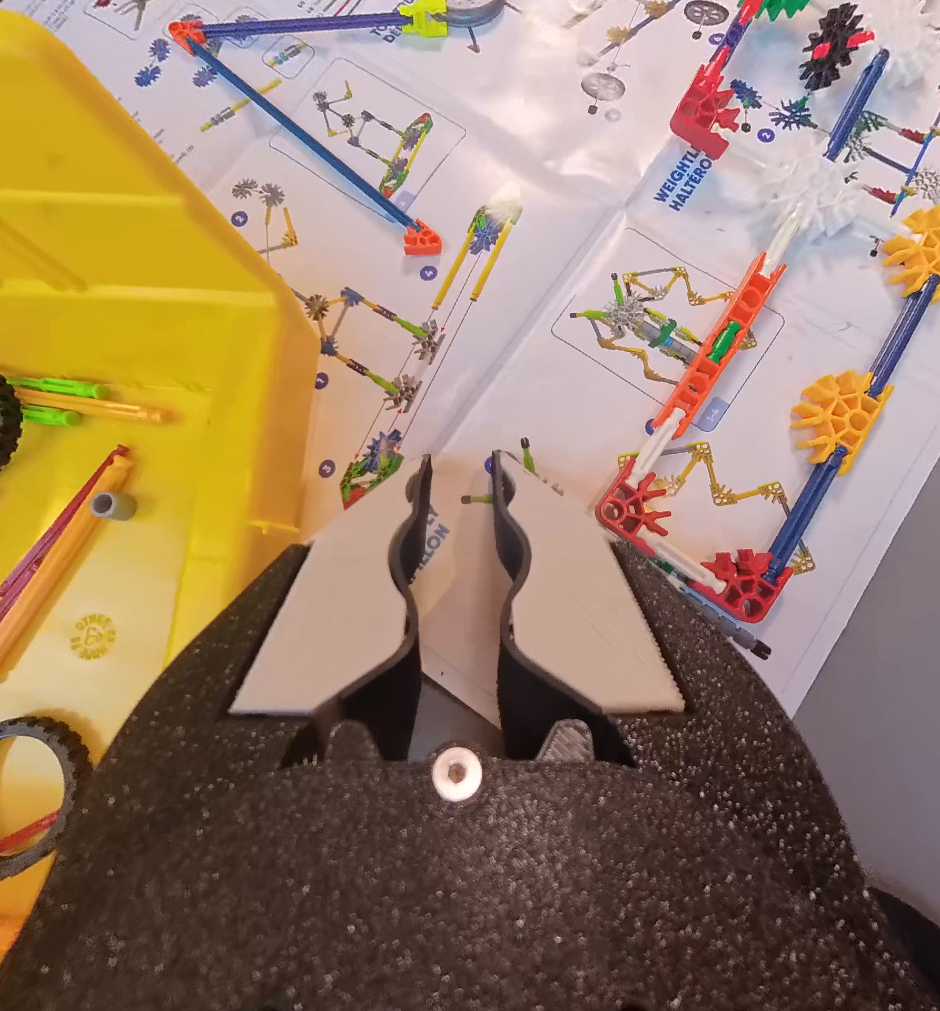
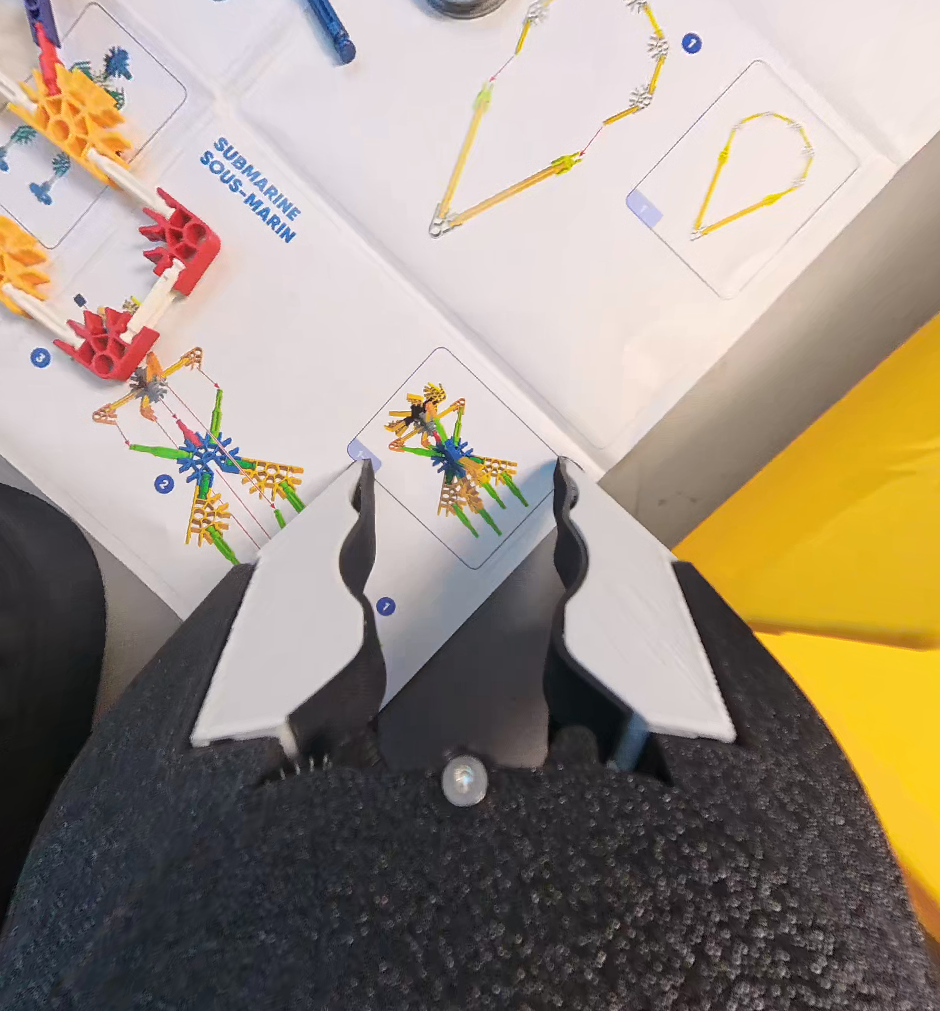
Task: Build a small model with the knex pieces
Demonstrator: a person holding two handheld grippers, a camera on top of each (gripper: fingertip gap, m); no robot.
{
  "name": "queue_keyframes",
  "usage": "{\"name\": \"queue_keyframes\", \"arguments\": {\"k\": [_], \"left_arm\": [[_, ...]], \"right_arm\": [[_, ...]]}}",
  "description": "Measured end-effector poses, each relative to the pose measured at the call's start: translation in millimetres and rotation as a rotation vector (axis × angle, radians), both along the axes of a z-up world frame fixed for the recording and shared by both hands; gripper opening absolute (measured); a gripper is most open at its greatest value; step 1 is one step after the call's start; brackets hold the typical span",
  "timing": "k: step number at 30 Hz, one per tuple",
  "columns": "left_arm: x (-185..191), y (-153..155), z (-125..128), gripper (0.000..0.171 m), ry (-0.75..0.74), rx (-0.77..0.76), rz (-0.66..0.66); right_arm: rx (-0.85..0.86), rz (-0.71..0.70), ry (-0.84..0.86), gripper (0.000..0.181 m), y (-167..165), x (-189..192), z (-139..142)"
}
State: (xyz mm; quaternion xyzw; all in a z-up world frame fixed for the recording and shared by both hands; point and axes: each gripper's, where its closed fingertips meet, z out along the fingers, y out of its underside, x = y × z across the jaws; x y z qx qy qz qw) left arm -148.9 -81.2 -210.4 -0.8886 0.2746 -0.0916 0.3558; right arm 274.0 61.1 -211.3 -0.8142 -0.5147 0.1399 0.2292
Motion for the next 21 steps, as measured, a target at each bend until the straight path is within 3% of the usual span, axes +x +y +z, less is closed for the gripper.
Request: {"name": "queue_keyframes", "arguments": {"k": [3, 8, 12, 17, 21], "left_arm": [[-8.4, 6.5, -0.3, 0.0, 0.002, 0.038, 0.033], [-6.3, 4.9, 0.5, 0.005, 0.013, 0.063, 0.011], [1.0, 1.5, 9.2, 0.025, -0.031, 0.096, -0.007], [3.1, -3.5, 39.2, 0.028, -0.084, 0.212, 0.005], [-20.9, -3.9, 62.1, 0.028, -0.036, 0.35, 0.103]], "right_arm": [[0.006, -0.015, 0.002, 0.065, -0.6, 0.8, 0.1], [0.081, -0.006, -0.009, 0.067, -5.6, -4.0, 9.8], [0.187, 0.029, 0.175, 0.065, -18.5, -50.4, 52.7], [0.347, 0.083, 0.372, 0.065, -29.3, -113.8, 89.3], [0.391, 0.062, 0.532, 0.072, -29.2, -153.8, 100.7]]}}
